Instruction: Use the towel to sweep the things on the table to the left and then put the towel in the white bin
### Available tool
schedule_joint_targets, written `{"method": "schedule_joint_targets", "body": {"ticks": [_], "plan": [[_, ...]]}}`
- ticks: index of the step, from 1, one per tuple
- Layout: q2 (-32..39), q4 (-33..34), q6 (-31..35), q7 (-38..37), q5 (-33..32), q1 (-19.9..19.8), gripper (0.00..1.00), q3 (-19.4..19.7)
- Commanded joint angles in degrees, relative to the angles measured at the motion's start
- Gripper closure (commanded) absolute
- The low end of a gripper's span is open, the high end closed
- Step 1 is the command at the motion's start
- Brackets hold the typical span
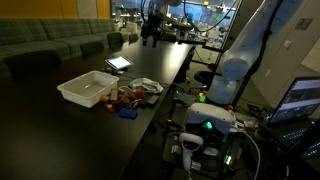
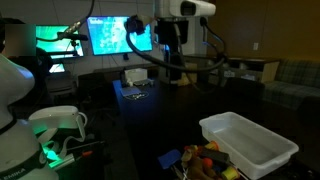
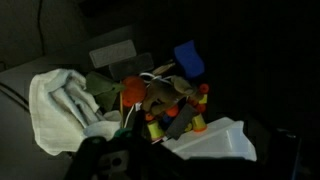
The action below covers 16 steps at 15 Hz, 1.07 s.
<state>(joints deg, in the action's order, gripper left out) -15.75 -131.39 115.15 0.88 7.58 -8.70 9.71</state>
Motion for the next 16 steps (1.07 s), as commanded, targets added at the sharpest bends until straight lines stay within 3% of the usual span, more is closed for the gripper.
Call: {"method": "schedule_joint_targets", "body": {"ticks": [1, 7, 16], "plan": [[7.4, 0.7, 10.5, 1.9, -2.1, -1.4, 0.00, 1.4], [23.6, 2.0, 26.8, 2.3, -2.3, -4.1, 0.00, 3.5], [43.6, 8.2, 39.0, 1.9, 1.5, -9.6, 0.00, 1.9]]}}
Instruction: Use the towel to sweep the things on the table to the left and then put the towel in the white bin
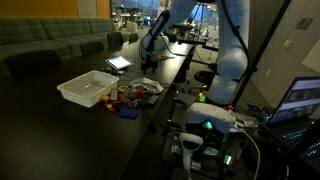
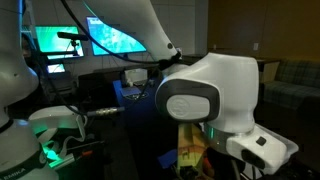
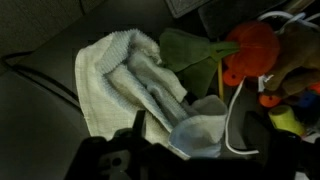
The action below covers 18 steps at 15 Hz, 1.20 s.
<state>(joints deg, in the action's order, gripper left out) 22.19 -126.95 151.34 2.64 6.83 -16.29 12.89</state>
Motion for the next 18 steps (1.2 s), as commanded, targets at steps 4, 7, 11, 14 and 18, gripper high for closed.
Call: {"method": "schedule_joint_targets", "body": {"ticks": [4, 7, 11, 14, 18], "plan": [[12.4, 7.2, 6.8, -1.1, 5.6, -4.5, 0.00, -3.1], [17.3, 10.2, 10.7, -2.7, 7.2, -5.5, 0.00, -3.9], [24.0, 15.4, 15.3, -8.8, 6.2, -3.5, 0.00, -1.5], [28.7, 20.0, 16.3, -13.0, 6.0, -2.1, 0.00, 0.5], [33.6, 25.8, 14.4, -17.3, 6.0, -0.7, 0.00, 3.0]]}}
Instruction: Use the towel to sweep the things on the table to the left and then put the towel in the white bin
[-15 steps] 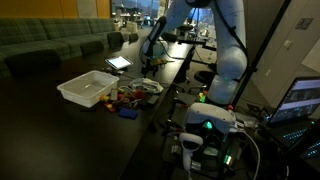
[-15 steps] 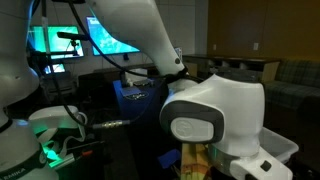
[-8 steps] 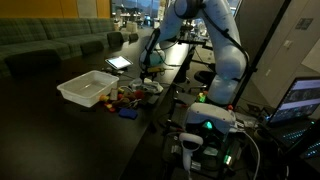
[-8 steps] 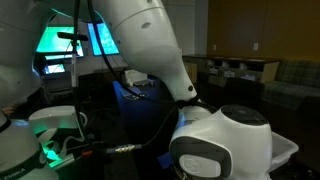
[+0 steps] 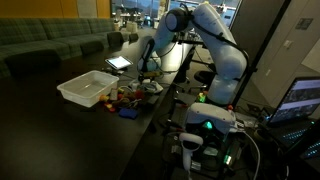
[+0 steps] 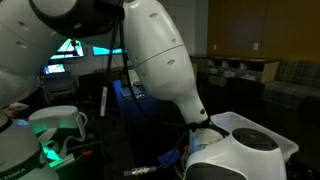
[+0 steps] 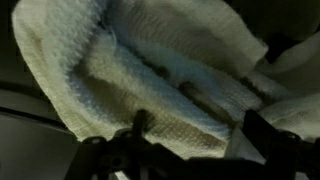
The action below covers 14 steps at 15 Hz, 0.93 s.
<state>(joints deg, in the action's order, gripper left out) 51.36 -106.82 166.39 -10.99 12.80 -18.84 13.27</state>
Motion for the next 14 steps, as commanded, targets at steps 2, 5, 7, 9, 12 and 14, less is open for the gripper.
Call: {"method": "schedule_joint_targets", "body": {"ticks": [2, 5, 7, 9, 12, 14], "plan": [[5.9, 7.5, -3.0, -4.5, -0.2, 1.9, 0.00, 2.8], [5.6, 8.7, -9.5, -2.5, -1.0, 0.6, 0.08, 1.1], [5.4, 9.8, -14.2, -1.4, -1.4, 0.2, 0.30, 0.3], [5.5, 11.0, -18.5, -1.3, -1.8, 0.2, 0.48, 0.3], [4.2, 11.4, -21.8, -1.0, -1.9, 0.1, 0.69, 0.4], [3.1, 11.1, -22.2, -1.3, -2.1, 0.4, 0.85, 0.9]]}}
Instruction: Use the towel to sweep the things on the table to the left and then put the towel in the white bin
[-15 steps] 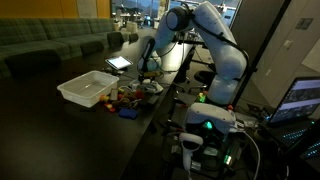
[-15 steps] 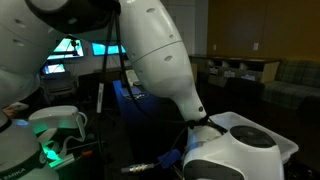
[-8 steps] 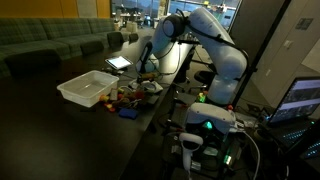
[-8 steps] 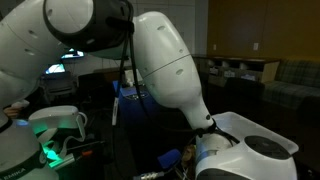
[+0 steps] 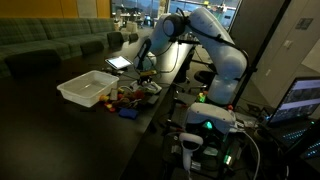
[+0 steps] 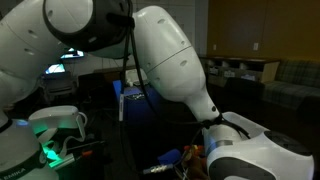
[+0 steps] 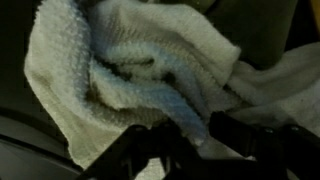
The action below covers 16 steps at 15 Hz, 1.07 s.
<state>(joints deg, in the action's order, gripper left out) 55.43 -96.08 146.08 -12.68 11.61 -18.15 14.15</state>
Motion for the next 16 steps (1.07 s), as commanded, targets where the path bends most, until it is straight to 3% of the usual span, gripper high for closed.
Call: {"method": "schedule_joint_targets", "body": {"ticks": [1, 3, 9, 16], "plan": [[-1.6, 0.2, -1.9, 0.4, -1.0, -0.2, 0.90, 0.3], [-3.0, -0.7, -1.3, 0.2, -1.3, 0.2, 0.93, 1.0], [-7.5, -4.7, -1.2, -0.3, -3.1, 1.0, 0.89, 3.3], [-16.1, -13.2, -0.7, -1.6, -8.9, 2.8, 0.89, 9.0]]}}
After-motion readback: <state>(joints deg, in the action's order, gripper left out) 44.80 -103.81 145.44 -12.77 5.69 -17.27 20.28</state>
